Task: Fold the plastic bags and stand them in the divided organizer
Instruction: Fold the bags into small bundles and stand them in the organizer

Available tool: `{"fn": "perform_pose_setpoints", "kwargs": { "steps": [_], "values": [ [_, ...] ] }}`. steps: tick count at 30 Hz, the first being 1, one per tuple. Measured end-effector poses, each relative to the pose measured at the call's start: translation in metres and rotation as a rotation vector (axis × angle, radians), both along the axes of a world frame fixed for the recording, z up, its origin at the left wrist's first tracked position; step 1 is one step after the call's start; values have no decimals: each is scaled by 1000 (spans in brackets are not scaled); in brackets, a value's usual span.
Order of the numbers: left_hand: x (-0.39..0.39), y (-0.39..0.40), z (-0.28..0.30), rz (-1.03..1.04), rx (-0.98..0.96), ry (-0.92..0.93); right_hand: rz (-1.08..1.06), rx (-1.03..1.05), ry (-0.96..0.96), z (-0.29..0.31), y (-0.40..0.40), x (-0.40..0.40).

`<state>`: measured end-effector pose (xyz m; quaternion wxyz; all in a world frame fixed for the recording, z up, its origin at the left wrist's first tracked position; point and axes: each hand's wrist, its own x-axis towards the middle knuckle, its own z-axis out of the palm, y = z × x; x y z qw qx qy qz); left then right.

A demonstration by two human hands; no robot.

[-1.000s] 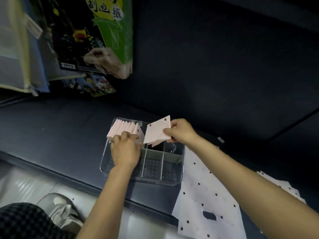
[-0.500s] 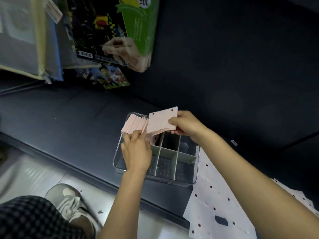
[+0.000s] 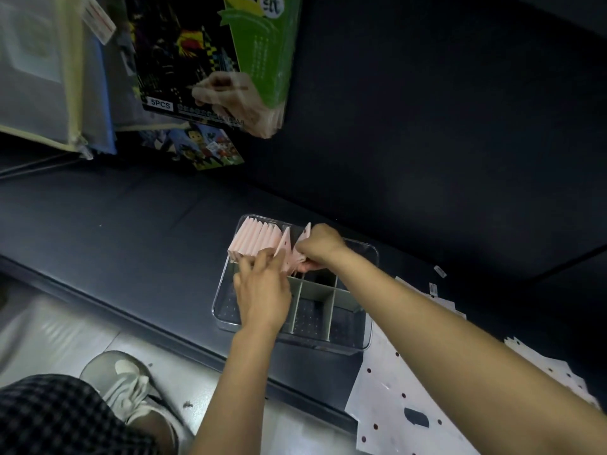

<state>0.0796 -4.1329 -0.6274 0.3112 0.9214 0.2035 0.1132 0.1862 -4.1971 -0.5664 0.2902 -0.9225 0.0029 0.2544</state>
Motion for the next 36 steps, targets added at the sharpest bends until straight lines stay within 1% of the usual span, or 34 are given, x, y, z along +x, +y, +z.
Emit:
{"fn": "perform_pose_setpoints", "kwargs": {
  "steps": [4,8,10,14,17,19,21,23,25,27,29,30,32,34,36],
  "values": [
    [0,0,-3,-11,-36,-32,98,23,6,-16,3,-3],
    [-2,-2,-3,79,-195,-185,114,85,10,-23,-7,-5],
    [-3,-3,-3,100,-237,-213,165,88,-13,-26,-10,-6],
    [-7,-4,-1,101,-222,-204,206,160,-55,-22,-17,-14],
    [-9,-14,8,129,-184,-267,111,313,-194,-19,-46,-28],
    [-11,-32,14,41,-179,-337,63,400,-295,-16,-86,-45],
    [-18,-59,15,-157,-205,-352,41,384,-374,-18,-139,-68],
    [-31,-91,8,-387,-238,-251,20,278,-382,-29,-197,-98],
    [-49,-120,-8,-597,-239,-71,28,133,-312,-45,-253,-132],
    [-67,-140,-30,-779,-167,134,103,-56,-219,-64,-300,-168],
    [-85,-146,-50,-900,-34,295,233,-195,-172,-80,-332,-198],
    [-92,-147,-57,-942,52,331,295,-238,-161,-88,-344,-209],
    [-103,-146,-65,-984,184,336,411,-300,-196,-99,-358,-227],
    [-110,-148,-67,-967,205,311,479,-324,-331,-106,-363,-235],
    [-114,-152,-67,-937,198,280,483,-290,-457,-108,-364,-236]
  ]
}}
